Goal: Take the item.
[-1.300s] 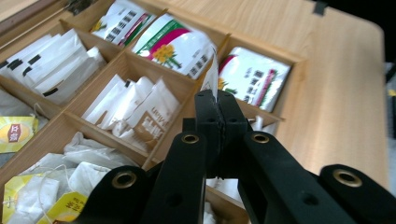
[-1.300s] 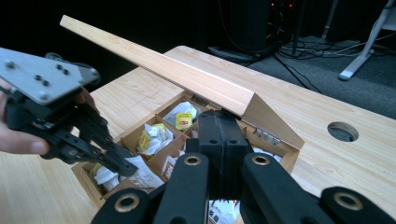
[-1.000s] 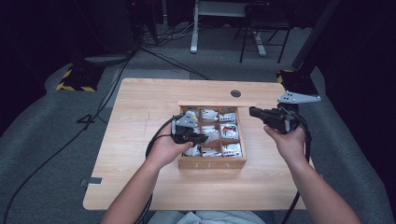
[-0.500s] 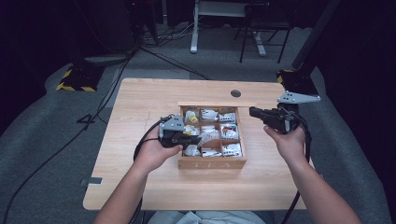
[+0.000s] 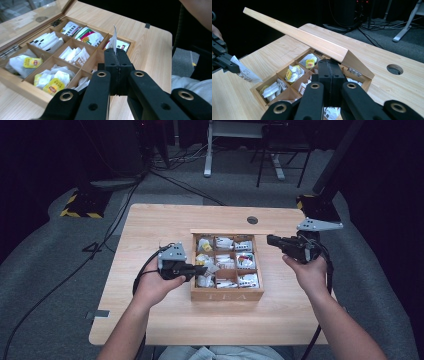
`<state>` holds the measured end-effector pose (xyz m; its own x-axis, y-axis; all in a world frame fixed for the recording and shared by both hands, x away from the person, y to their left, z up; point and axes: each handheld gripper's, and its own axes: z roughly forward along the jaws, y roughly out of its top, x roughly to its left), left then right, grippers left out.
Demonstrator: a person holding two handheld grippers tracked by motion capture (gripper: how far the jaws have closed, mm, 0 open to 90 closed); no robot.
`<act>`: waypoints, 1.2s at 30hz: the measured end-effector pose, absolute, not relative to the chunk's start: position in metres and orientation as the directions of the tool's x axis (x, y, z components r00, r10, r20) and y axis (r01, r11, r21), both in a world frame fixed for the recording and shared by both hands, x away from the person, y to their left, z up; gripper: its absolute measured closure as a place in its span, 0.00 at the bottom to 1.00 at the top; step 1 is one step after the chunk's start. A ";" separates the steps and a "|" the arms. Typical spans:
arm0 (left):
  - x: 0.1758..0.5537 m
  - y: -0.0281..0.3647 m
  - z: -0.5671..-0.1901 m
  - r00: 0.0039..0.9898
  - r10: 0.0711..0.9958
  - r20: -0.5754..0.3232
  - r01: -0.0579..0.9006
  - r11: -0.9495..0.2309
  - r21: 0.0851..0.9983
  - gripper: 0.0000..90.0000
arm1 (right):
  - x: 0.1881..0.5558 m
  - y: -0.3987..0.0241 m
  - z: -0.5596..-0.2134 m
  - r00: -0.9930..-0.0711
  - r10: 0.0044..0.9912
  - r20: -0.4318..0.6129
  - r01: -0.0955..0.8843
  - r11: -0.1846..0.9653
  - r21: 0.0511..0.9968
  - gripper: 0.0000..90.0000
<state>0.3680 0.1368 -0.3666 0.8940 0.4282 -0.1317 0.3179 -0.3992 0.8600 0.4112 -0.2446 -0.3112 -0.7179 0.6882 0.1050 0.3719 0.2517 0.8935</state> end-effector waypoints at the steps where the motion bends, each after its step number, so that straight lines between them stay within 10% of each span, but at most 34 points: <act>1: 0.367 0.138 -0.367 0.892 0.433 -0.127 0.316 -0.398 0.861 1.00 | 0.411 -0.245 -0.311 -0.718 0.689 0.105 0.372 0.251 0.894 1.00; 36: 0.353 0.204 -0.381 0.822 0.567 -0.058 0.334 -0.397 0.855 0.99 | 0.410 -0.244 -0.312 -0.716 0.691 0.100 0.371 0.255 0.893 1.00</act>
<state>0.3533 0.2042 -0.3812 0.8219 0.5667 -0.0581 0.3339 -0.3967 0.8551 0.4101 -0.2445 -0.3120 -0.7161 0.6907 0.1002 0.3707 0.2547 0.8931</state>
